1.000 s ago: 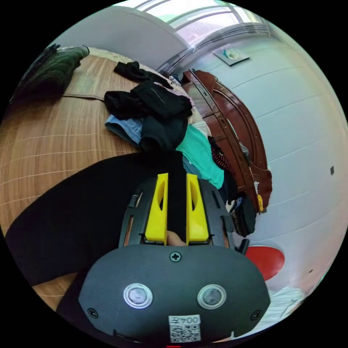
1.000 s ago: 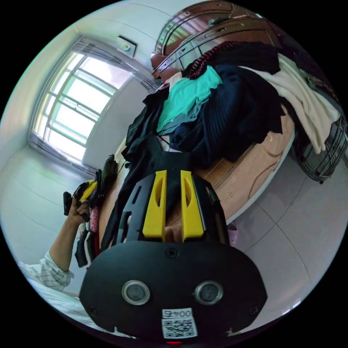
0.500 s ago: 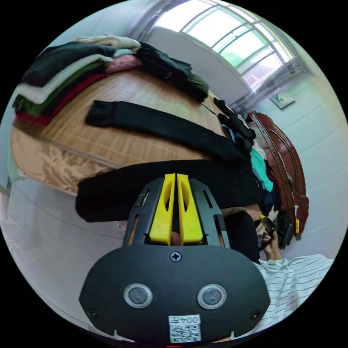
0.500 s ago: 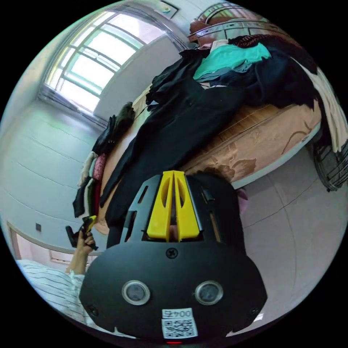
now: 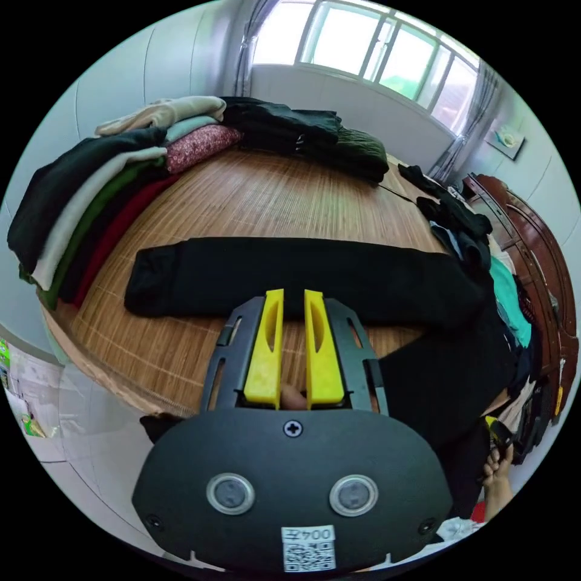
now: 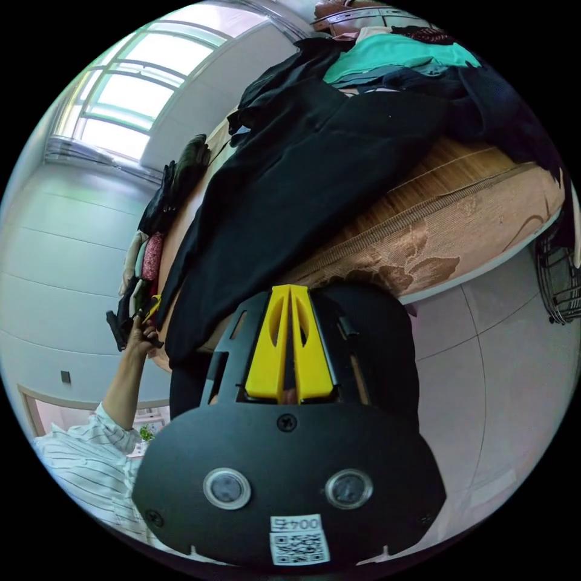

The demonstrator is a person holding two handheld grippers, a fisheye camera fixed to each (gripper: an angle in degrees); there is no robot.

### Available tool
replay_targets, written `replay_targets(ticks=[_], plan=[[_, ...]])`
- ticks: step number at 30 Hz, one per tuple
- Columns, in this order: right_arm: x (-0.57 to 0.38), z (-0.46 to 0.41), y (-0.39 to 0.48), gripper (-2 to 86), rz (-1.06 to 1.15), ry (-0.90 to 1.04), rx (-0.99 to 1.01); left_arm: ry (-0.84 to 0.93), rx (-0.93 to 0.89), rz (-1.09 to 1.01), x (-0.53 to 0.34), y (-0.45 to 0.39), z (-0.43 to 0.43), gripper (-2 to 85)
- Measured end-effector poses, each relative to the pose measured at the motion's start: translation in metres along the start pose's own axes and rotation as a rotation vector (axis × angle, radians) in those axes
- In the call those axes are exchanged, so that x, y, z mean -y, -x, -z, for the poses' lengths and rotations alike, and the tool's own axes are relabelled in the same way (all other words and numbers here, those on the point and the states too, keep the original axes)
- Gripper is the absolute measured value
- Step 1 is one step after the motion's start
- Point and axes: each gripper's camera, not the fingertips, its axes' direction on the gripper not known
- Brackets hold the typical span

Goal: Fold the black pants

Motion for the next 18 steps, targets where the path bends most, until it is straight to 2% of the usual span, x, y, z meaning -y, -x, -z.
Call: replay_targets(ticks=[5, 11, 13, 14, 16, 17, 18], plan=[[0.003, -0.007, -0.003, -0.7, -0.019, 0.021, -0.024, 0.092, 0.034, 0.043, 0.123, -0.042, 0.027, 2.9], [0.006, -0.015, 0.000, -0.8, -0.011, 0.059, -0.064, 0.092, 0.118, -0.010, 0.354, -0.083, 0.130, 1.6], [0.004, -0.017, -0.001, -0.7, -0.014, 0.068, -0.061, 0.137, 0.129, 0.022, 0.472, -0.093, 0.183, 1.5], [0.004, -0.017, -0.002, -0.7, -0.015, 0.070, -0.060, 0.150, 0.133, 0.042, 0.501, -0.095, 0.201, 1.5], [0.001, -0.017, -0.002, -0.7, -0.021, 0.071, -0.057, 0.212, 0.135, 0.055, 0.592, -0.111, 0.291, 1.2], [0.000, -0.017, -0.002, -0.7, -0.022, 0.069, -0.058, 0.223, 0.122, 0.037, 0.608, -0.117, 0.318, 1.2], [-0.002, -0.017, 0.000, -0.8, -0.021, 0.065, -0.065, 0.207, 0.110, 0.012, 0.629, -0.129, 0.385, 1.0]])
